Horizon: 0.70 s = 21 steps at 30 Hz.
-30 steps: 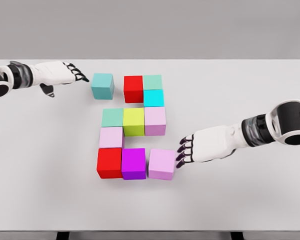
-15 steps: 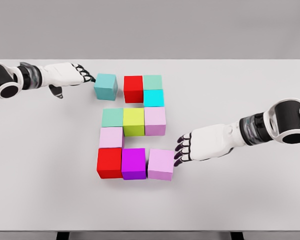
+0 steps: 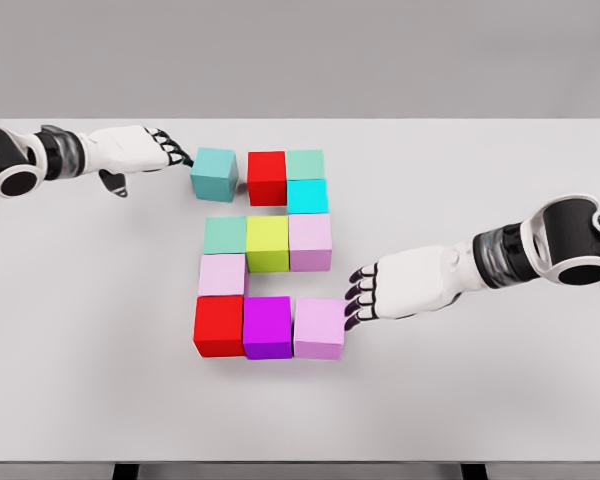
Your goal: Assemble the squares on the desktop into the number 2
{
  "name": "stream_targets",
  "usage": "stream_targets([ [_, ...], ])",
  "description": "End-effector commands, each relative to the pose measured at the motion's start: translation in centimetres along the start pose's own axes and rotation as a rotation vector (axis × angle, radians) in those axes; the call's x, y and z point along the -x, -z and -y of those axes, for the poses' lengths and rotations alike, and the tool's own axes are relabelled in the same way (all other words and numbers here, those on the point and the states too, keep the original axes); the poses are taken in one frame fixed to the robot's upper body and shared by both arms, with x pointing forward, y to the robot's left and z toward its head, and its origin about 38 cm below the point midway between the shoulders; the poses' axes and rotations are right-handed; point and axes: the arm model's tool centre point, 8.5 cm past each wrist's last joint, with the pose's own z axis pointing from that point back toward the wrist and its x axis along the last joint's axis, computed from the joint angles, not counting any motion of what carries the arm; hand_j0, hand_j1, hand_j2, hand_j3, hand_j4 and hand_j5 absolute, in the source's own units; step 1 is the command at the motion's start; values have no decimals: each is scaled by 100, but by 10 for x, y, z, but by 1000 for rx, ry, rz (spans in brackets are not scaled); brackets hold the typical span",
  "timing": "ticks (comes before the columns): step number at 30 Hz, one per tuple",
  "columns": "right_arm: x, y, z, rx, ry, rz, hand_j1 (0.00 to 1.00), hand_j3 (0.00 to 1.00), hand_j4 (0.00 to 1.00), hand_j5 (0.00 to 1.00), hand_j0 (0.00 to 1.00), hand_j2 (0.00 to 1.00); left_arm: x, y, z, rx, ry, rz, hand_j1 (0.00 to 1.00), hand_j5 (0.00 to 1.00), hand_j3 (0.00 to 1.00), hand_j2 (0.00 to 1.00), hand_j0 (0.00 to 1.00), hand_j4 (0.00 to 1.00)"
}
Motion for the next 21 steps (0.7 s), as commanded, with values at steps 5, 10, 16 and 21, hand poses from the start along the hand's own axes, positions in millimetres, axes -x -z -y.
stream_targets([
  [5,1,-1,4,12,-2,-4,100,100,100,100,100,100,7,-9,5,5,-9,-15,100,100,100,100,100,100],
  [10,1,0,5,13,-4,-3,100,100,100,100,100,100,1,-9,1,-5,10,2,100,100,100,100,100,100],
  [16,7,-3,-1,1,13,-20,100,100,100,100,100,100,-5,-6,0,-8,18,21,100,100,100,100,100,100],
  [21,41,-91,8,77,39,-249,100,100,100,100,100,100,-7,-5,0,-9,23,26,100,100,100,100,100,100],
])
